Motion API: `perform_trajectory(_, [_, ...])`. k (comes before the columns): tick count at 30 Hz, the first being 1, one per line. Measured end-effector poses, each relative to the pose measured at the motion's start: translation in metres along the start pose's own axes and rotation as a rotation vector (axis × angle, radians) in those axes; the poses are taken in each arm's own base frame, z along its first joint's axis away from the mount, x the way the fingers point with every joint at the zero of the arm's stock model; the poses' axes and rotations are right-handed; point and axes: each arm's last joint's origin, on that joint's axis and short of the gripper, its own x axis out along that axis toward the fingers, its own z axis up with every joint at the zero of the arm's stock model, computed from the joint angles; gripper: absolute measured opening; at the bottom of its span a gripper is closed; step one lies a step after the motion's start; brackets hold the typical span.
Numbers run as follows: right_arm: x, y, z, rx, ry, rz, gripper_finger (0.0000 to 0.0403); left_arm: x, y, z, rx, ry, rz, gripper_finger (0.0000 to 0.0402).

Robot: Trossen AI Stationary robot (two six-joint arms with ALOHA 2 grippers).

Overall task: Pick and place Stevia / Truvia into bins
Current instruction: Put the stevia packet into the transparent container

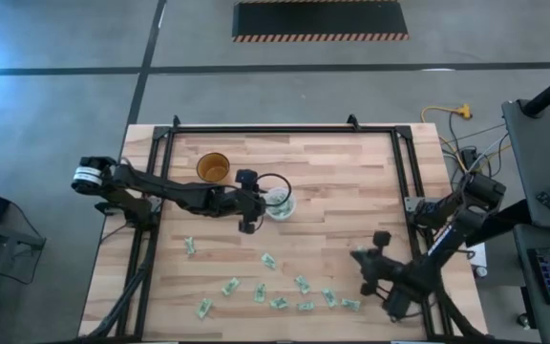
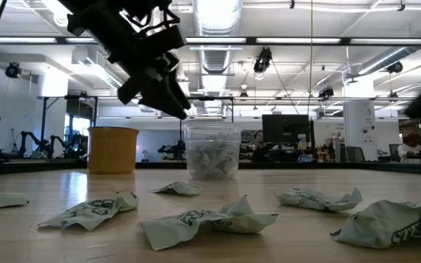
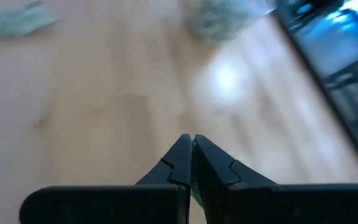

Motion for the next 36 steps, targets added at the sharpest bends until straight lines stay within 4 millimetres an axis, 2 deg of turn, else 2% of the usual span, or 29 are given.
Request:
perform_trajectory(12, [0.057,-0.043,0.036,-0.022,0.056,-0.25,0.0008,-0.038,-0.001,-0.007,-0.17,0.055,-0.05,0.0202])
perform_trajectory(20, [0.079,-0.067,0.07,-0.066,0.022,-0.27,0.0008,-0.058,-0.02,-0.005,-0.192,0.004,-0.11,0.0202])
perform_trajectory(28, [0.099,-0.095,0.116,-0.1,-0.137,-0.032,0.0008,-0.071,-0.039,0.0,-0.216,-0.029,-0.169,0.0202])
perform_trajectory(32, [0.116,-0.113,0.129,-0.095,-0.225,0.098,0.0008,-0.076,-0.047,0.001,-0.233,-0.038,-0.196,0.0202])
perform_trajectory(36, [0.134,-0.131,0.132,-0.059,-0.276,0.215,0.0008,-0.08,-0.054,0.001,-0.246,-0.043,-0.219,0.0202])
